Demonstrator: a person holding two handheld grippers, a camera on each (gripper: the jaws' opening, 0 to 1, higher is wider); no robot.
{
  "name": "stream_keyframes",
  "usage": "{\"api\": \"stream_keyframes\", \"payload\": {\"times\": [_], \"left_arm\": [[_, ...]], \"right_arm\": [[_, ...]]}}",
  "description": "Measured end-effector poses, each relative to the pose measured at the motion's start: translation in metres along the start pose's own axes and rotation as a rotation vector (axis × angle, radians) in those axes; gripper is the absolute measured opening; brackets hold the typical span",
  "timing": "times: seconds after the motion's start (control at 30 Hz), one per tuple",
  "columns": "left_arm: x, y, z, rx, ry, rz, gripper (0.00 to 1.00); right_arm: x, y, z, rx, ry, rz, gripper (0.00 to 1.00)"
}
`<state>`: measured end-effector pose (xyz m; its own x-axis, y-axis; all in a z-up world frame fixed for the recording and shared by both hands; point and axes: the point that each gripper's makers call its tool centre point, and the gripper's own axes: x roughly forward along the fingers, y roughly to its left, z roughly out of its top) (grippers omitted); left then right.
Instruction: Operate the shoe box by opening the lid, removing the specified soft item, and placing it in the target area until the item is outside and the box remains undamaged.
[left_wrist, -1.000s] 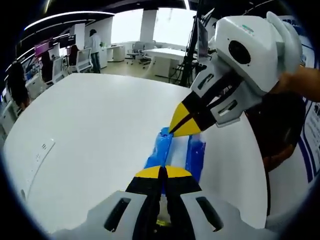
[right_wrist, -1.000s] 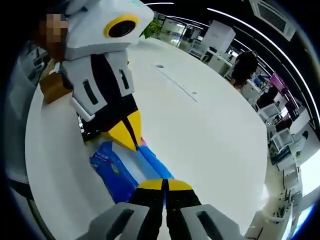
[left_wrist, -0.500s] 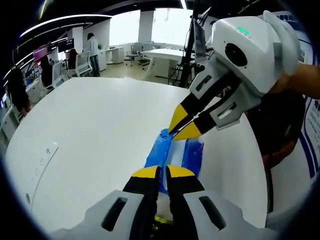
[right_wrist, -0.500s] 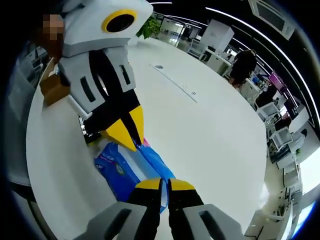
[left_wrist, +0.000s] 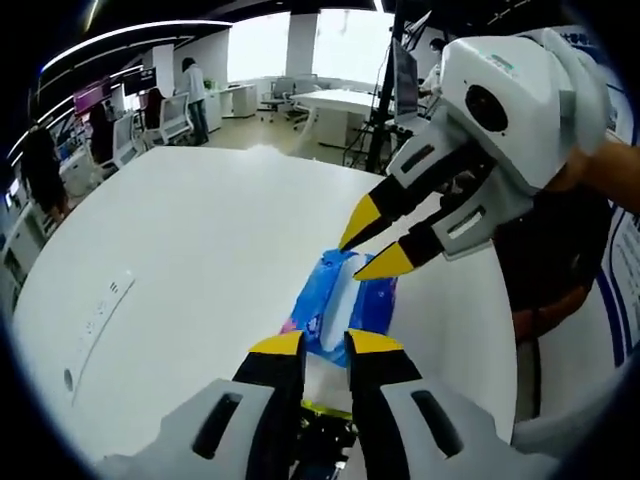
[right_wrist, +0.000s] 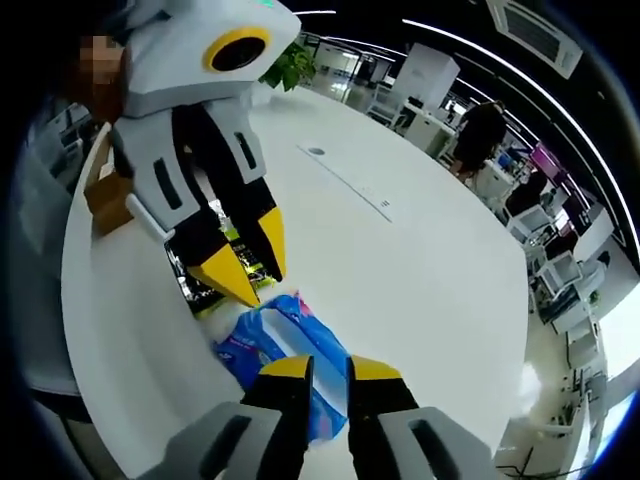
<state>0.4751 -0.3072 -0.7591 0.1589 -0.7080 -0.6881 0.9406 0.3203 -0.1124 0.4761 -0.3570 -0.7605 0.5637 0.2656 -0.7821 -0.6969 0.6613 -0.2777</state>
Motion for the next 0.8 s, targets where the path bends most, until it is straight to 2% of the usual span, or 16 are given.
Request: {"api": "stream_keyframes", "payload": {"times": [0.2, 0.33, 0.8], "left_arm": [[-0.019, 0.001, -0.007, -0.013, 0.025, 0.017, 0.20], [-0.029, -0.002, -0.012, -0.014, 0.032, 0.024, 0.23], [-0.078, -0.001, -0.031, -0.079, 0.007, 0.067, 0.32]], "right_arm": [[-0.011, 0.006, 0.008, 0.031, -0.014, -0.003, 0.18], [-0.017, 0.010, 0.010, 0.041, -0.021, -0.004, 0.18], [-0.037, 0.037, 0.030, 0.146, -0.079, 0.009, 0.26]]}}
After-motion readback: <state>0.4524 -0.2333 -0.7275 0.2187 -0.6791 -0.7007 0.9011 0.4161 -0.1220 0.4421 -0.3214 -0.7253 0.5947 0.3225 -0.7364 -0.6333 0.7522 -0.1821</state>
